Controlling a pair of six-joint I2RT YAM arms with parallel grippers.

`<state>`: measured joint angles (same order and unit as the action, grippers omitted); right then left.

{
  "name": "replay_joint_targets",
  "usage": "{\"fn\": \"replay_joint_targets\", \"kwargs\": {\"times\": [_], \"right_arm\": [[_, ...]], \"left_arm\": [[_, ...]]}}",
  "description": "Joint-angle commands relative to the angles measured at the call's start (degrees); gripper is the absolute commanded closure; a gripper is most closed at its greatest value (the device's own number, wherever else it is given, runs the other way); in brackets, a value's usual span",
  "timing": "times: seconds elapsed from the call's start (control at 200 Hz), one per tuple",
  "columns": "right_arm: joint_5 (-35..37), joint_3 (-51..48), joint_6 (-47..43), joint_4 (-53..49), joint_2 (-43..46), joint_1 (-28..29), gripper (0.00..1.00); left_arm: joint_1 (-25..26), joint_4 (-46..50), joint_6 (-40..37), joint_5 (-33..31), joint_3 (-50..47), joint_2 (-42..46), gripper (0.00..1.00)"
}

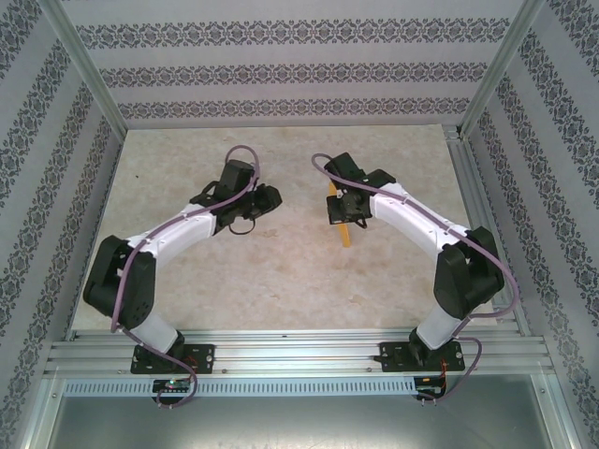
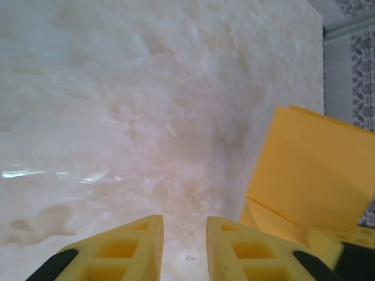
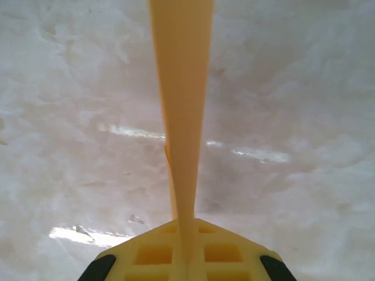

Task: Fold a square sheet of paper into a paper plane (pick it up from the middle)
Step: Turn over the paper at the center of the table, then third fold the triangle at the center of the table.

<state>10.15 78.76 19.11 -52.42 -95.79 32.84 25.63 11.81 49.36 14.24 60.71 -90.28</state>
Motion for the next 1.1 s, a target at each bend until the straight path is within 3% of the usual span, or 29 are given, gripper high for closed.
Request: {"fn": "replay_joint_targets", "kwargs": {"times": [0.0,0.235,0.405,0.46,0.519,0.639,0.664,0.854,0.974,1.099], "right_arm": [[16.4,3.19,-2.57,-10.85,-3.22,3.86,1.0],[20.05,9.37,-1.48,-13.84,-15.7,13.2,0.96],[15.72,13.82,0.68,-12.78,-22.06,18.91,0.9],[11.9,14.59,1.12,-11.65,-23.07,19.77,0.77],[7.47,14.52,1.24,-10.0,-23.16,20.14,0.75],[1.56,11.92,1.69,-5.52,-18.54,19.66,0.57],[0.9,11.02,1.87,-4.66,-17.01,19.35,0.53],[-9.28,-4.36,4.58,7.93,-2.65,11.59,0.53],[-16.46,-16.78,7.55,16.29,3.97,2.36,0.53],[-23.59,-26.69,10.34,24.65,8.87,-5.81,0.53]], "left_arm": [[-3.91,4.32,1.88,-5.36,-5.27,4.1,0.72],[-13.09,5.53,4.36,-7.18,-13.51,14.08,0.68],[-16.21,7.92,2.99,-7.12,-14.73,17.84,0.67],[-16.5,8.39,2.67,-6.97,-14.63,18.3,0.67],[-16.49,7.96,2.36,-6.09,-14.7,18.48,0.67],[-16.5,5.76,1.65,-2.95,-14.78,18.12,0.65],[-16.49,5.42,1.54,-2.21,-14.74,17.9,0.65],[-14.2,-1.27,-0.15,6.93,-14.41,13.68,0.63],[-7.54,-1.91,-1.88,10.72,-10.21,5.94,0.69],[1.52,-1.92,-2.14,10.26,-4.24,-2.55,0.76]]}}
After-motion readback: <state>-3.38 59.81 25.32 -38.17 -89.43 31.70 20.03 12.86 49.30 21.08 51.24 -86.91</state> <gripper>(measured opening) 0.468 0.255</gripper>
